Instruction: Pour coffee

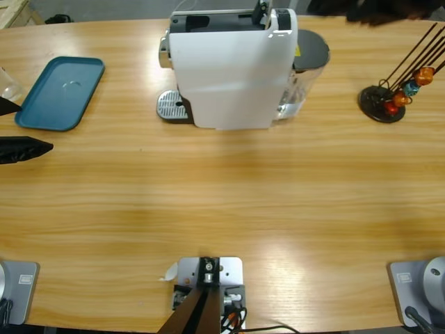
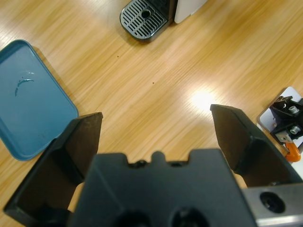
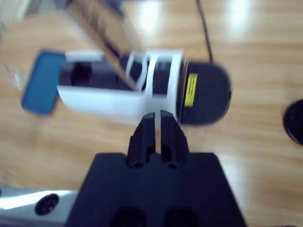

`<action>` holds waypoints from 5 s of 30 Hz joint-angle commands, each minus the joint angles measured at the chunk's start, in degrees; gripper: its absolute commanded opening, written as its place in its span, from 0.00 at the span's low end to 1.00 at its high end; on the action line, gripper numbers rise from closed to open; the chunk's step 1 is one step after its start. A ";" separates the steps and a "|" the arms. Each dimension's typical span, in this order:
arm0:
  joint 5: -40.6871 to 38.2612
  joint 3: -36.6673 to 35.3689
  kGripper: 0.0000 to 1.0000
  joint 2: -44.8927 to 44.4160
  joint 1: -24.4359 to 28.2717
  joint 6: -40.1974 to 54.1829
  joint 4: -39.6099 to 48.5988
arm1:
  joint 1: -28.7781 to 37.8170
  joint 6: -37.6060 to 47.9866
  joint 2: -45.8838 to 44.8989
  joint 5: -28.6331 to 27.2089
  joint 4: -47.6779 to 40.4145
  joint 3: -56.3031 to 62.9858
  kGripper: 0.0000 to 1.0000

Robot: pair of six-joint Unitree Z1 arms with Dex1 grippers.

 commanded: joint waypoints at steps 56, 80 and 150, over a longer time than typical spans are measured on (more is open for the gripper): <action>-0.82 2.58 0.99 -1.53 -0.45 0.07 -0.03 | 4.62 1.80 34.63 8.54 -16.04 -1.07 0.00; -0.64 2.67 0.99 -3.27 -0.45 0.07 0.06 | 6.93 -16.64 27.16 0.09 -13.19 -4.80 0.54; 13.60 9.88 1.00 39.85 50.60 1.79 -52.64 | -2.99 -23.39 -9.14 27.10 -4.05 20.29 1.00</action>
